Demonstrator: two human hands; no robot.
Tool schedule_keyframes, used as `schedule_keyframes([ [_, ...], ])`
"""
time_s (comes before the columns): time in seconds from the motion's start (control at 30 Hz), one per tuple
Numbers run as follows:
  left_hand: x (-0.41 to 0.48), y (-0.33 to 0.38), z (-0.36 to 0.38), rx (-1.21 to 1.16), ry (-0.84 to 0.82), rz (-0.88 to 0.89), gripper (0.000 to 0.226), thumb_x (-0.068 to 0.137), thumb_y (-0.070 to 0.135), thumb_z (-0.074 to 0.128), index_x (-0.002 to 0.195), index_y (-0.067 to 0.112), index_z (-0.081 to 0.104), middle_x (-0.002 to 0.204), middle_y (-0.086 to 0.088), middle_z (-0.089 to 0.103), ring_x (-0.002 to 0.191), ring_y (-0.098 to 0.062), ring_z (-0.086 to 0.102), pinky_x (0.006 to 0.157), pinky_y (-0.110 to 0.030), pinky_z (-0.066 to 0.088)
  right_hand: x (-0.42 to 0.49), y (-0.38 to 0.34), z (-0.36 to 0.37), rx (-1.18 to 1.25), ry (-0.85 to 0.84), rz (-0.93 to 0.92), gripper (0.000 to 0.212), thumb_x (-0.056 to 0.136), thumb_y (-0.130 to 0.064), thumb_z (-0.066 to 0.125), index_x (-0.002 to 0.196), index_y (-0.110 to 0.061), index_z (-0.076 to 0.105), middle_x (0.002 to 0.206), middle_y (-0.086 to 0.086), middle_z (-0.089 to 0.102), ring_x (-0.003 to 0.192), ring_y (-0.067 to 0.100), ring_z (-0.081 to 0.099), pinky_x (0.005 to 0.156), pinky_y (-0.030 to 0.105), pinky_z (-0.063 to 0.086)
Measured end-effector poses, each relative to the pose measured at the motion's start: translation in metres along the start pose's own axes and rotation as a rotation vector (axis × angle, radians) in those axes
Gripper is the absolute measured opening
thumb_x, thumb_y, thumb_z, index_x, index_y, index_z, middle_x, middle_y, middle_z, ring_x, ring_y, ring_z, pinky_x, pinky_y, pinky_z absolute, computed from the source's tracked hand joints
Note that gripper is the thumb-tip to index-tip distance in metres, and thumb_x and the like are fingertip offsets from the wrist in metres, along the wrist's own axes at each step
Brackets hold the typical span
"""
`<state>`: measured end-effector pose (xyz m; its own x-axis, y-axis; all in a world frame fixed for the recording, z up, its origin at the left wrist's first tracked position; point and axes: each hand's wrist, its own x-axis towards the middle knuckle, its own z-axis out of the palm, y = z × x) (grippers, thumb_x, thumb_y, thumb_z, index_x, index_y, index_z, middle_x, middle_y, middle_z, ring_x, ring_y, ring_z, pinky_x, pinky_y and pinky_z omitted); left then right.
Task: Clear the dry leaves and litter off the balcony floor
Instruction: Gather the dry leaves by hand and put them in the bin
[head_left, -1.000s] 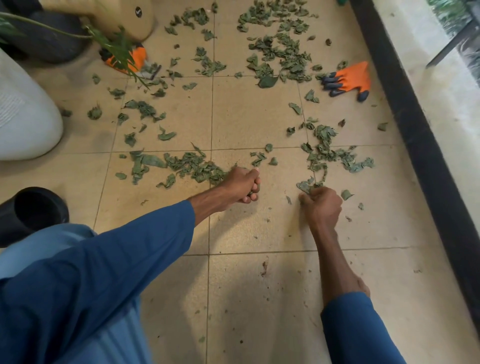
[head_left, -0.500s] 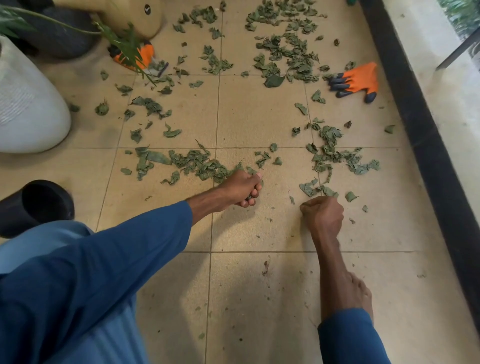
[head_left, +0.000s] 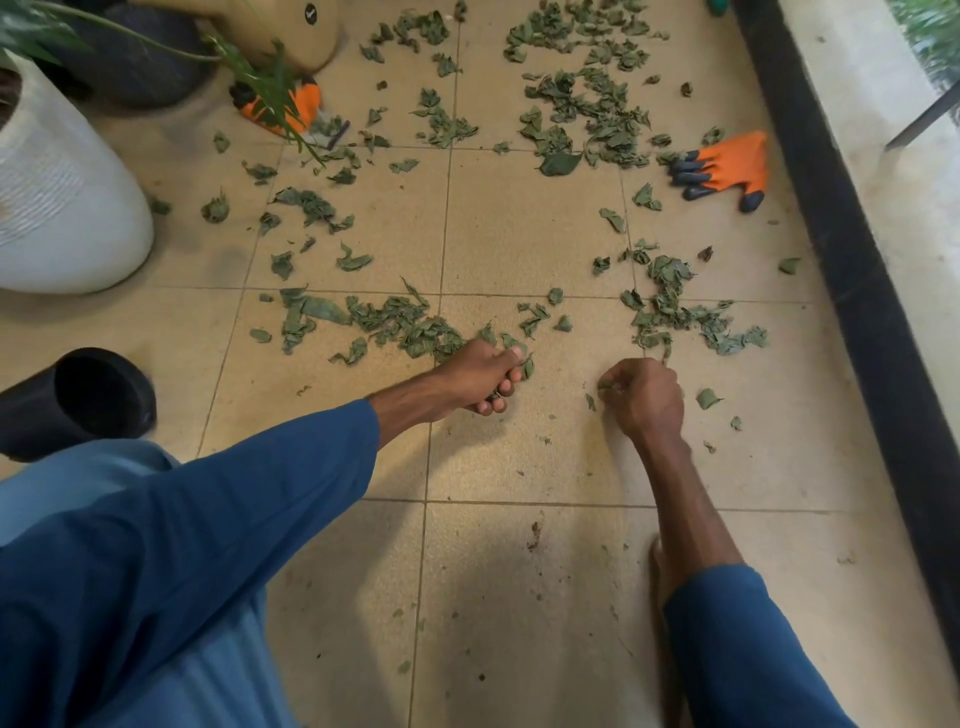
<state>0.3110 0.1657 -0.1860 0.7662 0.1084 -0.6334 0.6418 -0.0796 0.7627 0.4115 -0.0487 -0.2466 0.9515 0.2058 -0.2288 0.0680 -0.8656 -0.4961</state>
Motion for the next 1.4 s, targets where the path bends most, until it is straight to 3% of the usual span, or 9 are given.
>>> schedule_keyframes([
  [0.17, 0.001, 0.000, 0.000, -0.005, 0.006, -0.012, 0.037, 0.111, 0.036, 0.042, 0.086, 0.012, 0.058, 0.066, 0.003, 0.051, 0.049, -0.009, 0.050, 0.042, -0.018, 0.038, -0.007, 0.005, -0.003, 0.055, 0.076, -0.009, 0.014, 0.083, -0.008, 0.079, 0.093, -0.017, 0.078, 0.087, 0.001, 0.074, 0.074, 0.016, 0.064, 0.067, 0.026, 0.049],
  [0.37, 0.002, 0.003, 0.003, -0.021, -0.006, -0.024, 0.038, 0.111, 0.035, 0.042, 0.084, 0.014, 0.057, 0.066, 0.004, 0.050, 0.049, -0.008, 0.050, 0.042, -0.017, 0.037, -0.007, 0.015, -0.034, 0.454, 0.031, 0.100, 0.011, 0.077, -0.007, 0.086, 0.085, -0.010, 0.079, 0.078, 0.001, 0.074, 0.066, 0.008, 0.072, 0.072, 0.026, 0.062],
  [0.57, 0.004, 0.006, 0.007, -0.076, 0.008, -0.068, 0.036, 0.111, 0.034, 0.042, 0.086, 0.014, 0.058, 0.065, 0.004, 0.051, 0.048, -0.009, 0.050, 0.040, -0.017, 0.037, -0.004, 0.015, -0.036, 0.226, -0.151, 0.014, 0.030, 0.076, -0.008, 0.087, 0.103, -0.014, 0.076, 0.099, 0.000, 0.071, 0.070, 0.014, 0.067, 0.056, 0.012, 0.051],
  [0.67, 0.005, 0.007, 0.010, -0.150, -0.005, -0.106, 0.032, 0.111, 0.033, 0.044, 0.092, 0.012, 0.058, 0.067, 0.003, 0.053, 0.051, -0.010, 0.050, 0.041, -0.018, 0.037, -0.013, 0.013, -0.010, 0.024, -0.142, -0.076, 0.032, 0.076, -0.005, 0.086, 0.105, -0.013, 0.078, 0.105, 0.008, 0.076, 0.087, 0.019, 0.070, 0.075, 0.023, 0.054],
  [0.83, 0.005, 0.013, 0.012, -0.301, -0.030, -0.172, 0.030, 0.110, 0.033, 0.046, 0.094, 0.013, 0.059, 0.071, 0.001, 0.056, 0.055, -0.012, 0.053, 0.042, -0.019, 0.039, -0.029, 0.016, -0.001, -0.029, -0.023, 0.080, 0.014, 0.081, -0.016, 0.083, 0.086, -0.027, 0.076, 0.090, 0.001, 0.077, 0.077, 0.021, 0.070, 0.068, 0.031, 0.054],
  [0.93, 0.003, 0.016, 0.013, -0.369, -0.037, -0.211, 0.034, 0.110, 0.034, 0.043, 0.089, 0.014, 0.060, 0.072, 0.001, 0.057, 0.055, -0.012, 0.054, 0.043, -0.019, 0.041, -0.034, 0.005, -0.020, 0.290, -0.037, 0.125, 0.012, 0.078, -0.018, 0.087, 0.083, -0.022, 0.077, 0.078, -0.005, 0.075, 0.067, 0.010, 0.066, 0.066, 0.027, 0.050],
  [1.07, 0.002, 0.018, 0.014, -0.435, -0.026, -0.226, 0.040, 0.111, 0.036, 0.037, 0.093, 0.011, 0.062, 0.073, -0.003, 0.061, 0.056, -0.014, 0.057, 0.045, -0.020, 0.046, -0.043, -0.043, -0.056, 0.802, -0.315, 0.014, 0.023, 0.076, -0.013, 0.087, 0.097, -0.010, 0.078, 0.087, 0.004, 0.079, 0.071, 0.012, 0.069, 0.063, 0.024, 0.053],
  [1.23, 0.002, 0.020, 0.016, -0.507, -0.087, -0.216, 0.056, 0.111, 0.047, 0.029, 0.131, 0.007, 0.063, 0.092, -0.012, 0.066, 0.062, -0.018, 0.063, 0.050, -0.026, 0.053, -0.050, -0.095, -0.048, 0.631, -0.363, -0.182, 0.019, 0.075, -0.005, 0.086, 0.090, -0.010, 0.075, 0.082, 0.003, 0.077, 0.072, 0.019, 0.075, 0.066, 0.030, 0.062],
  [1.4, 0.001, 0.021, 0.024, -0.483, -0.032, -0.179, 0.059, 0.109, 0.053, 0.033, 0.079, 0.027, 0.077, 0.066, 0.004, 0.066, 0.061, -0.010, 0.052, 0.057, -0.028, 0.046, -0.056, -0.116, -0.019, 0.369, -0.105, -0.241, 0.023, 0.073, 0.003, 0.081, 0.074, -0.016, 0.068, 0.067, -0.006, 0.067, 0.058, 0.004, 0.063, 0.058, 0.016, 0.052],
])
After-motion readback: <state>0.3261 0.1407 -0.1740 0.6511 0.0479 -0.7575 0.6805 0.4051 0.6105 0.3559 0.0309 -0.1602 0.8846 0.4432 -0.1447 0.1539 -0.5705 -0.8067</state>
